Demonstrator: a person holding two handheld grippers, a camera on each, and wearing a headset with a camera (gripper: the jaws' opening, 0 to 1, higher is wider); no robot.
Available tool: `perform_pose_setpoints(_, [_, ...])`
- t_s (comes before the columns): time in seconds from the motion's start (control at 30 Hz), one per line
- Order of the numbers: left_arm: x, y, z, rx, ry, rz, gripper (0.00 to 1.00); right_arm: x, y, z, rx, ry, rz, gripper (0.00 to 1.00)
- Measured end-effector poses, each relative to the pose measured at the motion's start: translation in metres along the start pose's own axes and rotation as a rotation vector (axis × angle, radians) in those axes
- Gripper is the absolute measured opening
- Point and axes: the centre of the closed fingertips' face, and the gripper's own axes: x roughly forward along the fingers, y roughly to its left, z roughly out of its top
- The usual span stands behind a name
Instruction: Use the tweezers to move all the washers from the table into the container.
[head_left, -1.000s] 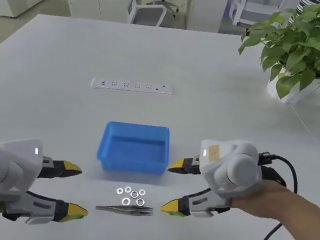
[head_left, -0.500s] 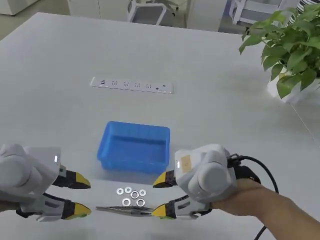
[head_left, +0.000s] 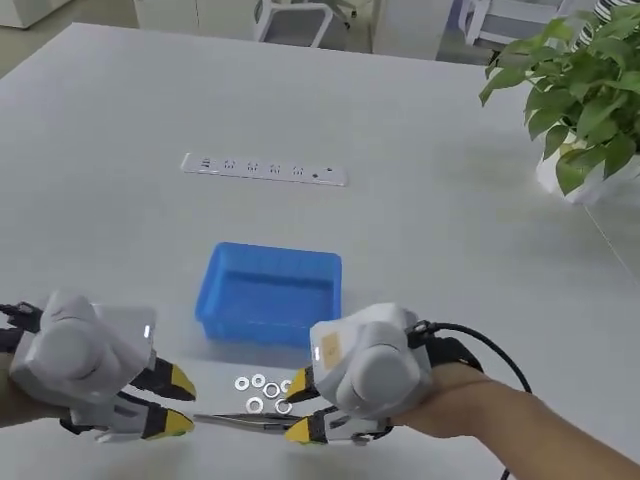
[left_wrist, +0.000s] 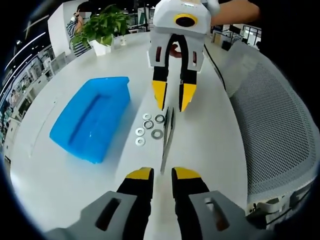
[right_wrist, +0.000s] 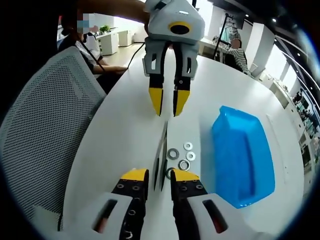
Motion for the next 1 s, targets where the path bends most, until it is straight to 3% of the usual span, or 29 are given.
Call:
perform_pose_setpoints(0.17, [0.006,-0.001,-0.005,0.023,0.032,-0.015,0.13,0.008,0.0,0.001,-0.004,0.004,0.007,0.17])
perform_pose_setpoints(0.47, [0.016,0.0,-0.009,0.041,0.052,-0.029,0.1,0.017,-0.003,0.002,-0.006,0.007,0.0,0.15])
perform_pose_setpoints(0.7, [0.018,0.005,-0.005,0.04,0.038,-0.026,0.06,0.022,-0.003,-0.002,-0.001,0.019,-0.001,0.13])
perform_pose_setpoints(1.0, [0.018,0.0,-0.004,0.077,0.038,-0.044,0.06,0.023,-0.002,-0.003,0.009,0.016,-0.006,0.12])
